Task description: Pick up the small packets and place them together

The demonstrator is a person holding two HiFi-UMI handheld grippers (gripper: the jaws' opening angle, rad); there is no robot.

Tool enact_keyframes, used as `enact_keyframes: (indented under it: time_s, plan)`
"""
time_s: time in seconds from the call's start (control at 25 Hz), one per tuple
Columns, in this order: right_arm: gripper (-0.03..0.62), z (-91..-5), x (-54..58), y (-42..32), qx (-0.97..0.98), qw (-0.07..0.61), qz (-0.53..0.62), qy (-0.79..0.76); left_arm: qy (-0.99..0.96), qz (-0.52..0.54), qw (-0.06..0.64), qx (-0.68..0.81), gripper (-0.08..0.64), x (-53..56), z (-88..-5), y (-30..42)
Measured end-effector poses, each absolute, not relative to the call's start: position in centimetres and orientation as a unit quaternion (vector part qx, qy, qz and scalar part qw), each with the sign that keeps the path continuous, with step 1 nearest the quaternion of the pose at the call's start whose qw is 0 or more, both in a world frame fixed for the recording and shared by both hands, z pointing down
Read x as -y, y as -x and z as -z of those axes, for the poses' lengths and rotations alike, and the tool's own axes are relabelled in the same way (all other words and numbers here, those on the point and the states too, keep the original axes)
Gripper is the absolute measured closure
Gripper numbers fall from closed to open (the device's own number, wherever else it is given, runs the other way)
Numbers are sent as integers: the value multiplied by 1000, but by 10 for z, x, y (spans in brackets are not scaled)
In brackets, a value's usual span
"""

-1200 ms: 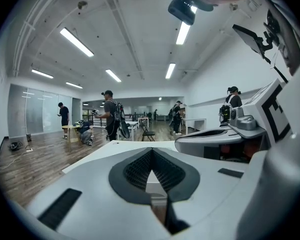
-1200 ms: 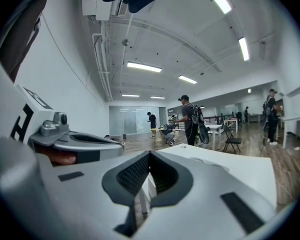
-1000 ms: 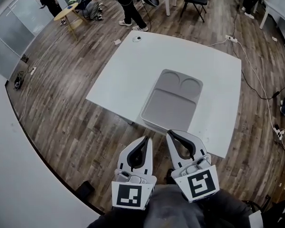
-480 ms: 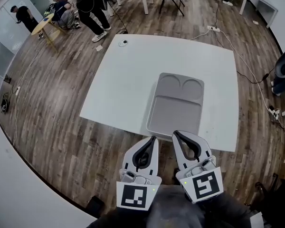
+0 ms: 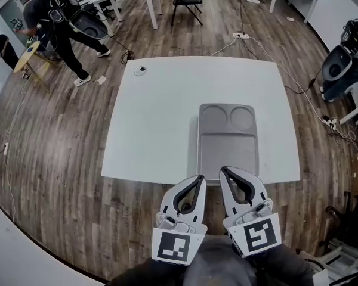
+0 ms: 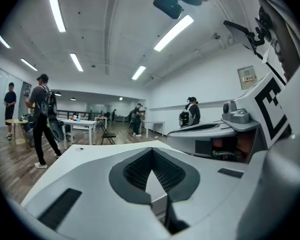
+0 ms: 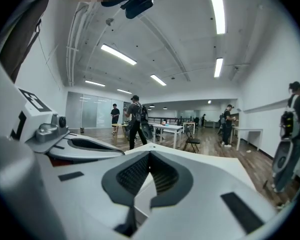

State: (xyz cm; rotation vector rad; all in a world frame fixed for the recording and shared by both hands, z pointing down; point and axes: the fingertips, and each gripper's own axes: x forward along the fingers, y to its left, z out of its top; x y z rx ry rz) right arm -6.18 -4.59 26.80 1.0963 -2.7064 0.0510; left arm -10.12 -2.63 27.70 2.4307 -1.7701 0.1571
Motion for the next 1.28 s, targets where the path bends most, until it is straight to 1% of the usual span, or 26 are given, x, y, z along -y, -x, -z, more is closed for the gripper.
enact_keyframes:
  time_s: [0.24, 0.52, 0.76, 1.0, 1.28]
  plan:
    - [589, -261, 38, 77, 893, 109, -4, -436, -847, -65, 58, 525, 560, 28, -278, 114]
    - [589, -272, 47, 47, 870, 98, -20, -483, -861, -74, 57, 501, 560, 35, -287, 101]
    - [589, -298, 46, 38, 868, 87, -12, -489, -862, -85, 44, 497, 560, 36, -309, 94]
    - [589, -329, 22, 35, 873, 81, -32, -481, -857, -100, 39, 504, 560, 22, -326, 90]
    - [589, -310, -6, 14, 870, 69, -27, -488, -862, -105, 26, 496, 560, -4, -309, 68]
